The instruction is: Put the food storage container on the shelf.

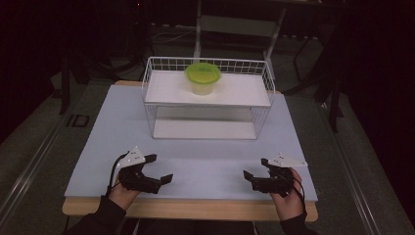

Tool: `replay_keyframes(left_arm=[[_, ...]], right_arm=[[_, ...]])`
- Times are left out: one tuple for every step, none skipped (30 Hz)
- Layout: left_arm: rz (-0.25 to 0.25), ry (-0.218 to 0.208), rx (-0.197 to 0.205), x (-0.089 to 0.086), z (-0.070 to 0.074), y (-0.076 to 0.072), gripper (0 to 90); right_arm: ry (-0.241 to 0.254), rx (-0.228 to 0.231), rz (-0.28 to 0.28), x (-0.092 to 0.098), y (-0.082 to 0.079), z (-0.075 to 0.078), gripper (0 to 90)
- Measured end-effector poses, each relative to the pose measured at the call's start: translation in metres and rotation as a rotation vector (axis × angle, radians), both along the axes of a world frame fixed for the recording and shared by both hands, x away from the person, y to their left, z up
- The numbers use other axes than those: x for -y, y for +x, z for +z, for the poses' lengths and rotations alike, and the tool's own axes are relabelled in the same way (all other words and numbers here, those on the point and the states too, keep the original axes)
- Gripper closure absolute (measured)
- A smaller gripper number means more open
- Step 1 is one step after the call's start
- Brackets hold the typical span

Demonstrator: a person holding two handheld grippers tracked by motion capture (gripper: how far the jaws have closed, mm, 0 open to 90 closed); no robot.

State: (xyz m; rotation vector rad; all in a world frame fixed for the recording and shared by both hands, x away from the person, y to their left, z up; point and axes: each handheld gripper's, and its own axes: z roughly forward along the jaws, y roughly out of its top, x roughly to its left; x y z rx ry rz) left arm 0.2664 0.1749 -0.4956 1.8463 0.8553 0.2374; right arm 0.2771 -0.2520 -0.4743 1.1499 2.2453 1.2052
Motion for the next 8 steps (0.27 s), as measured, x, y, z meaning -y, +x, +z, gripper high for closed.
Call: replay_keyframes(left_arm=[[0.000, -0.001, -0.002, 0.0000, -0.0003, -0.0001, 2.7], [-0.001, -0.003, -0.004, 0.0000, -0.0004, -0.0003, 2.7], [-0.002, -0.001, -0.006, 0.0001, -0.0005, -0.0006, 2.7], [-0.003, 0.003, -0.007, 0.0002, -0.0004, -0.0010, 2.7], [-0.005, 0.005, -0.005, 0.0003, -0.0001, -0.0015, 2.7], [-0.006, 0.008, -0.003, 0.0004, 0.0003, -0.0022, 2.7], [-0.007, 0.012, 0.000, 0.0004, 0.0007, -0.0028, 2.7], [-0.007, 0.013, 0.004, 0.0006, 0.0010, -0.0035, 2.7]], right_arm=[[-0.003, -0.001, 0.003, -0.0007, 0.0002, -0.0008, 16.3], [-0.004, -0.004, 0.004, -0.0013, 0.0001, -0.0011, 16.3], [-0.011, -0.005, 0.009, -0.0021, 0.0001, -0.0017, 16.3], [-0.018, -0.005, 0.012, -0.0030, -0.0001, -0.0020, 16.3], [-0.024, -0.005, 0.016, -0.0035, -0.0004, -0.0022, 16.3], [-0.029, -0.005, 0.019, -0.0041, -0.0005, -0.0025, 16.3], [-0.036, -0.004, 0.018, -0.0047, -0.0008, -0.0027, 16.3], [-0.040, -0.001, 0.019, -0.0050, -0.0010, -0.0027, 16.3]])
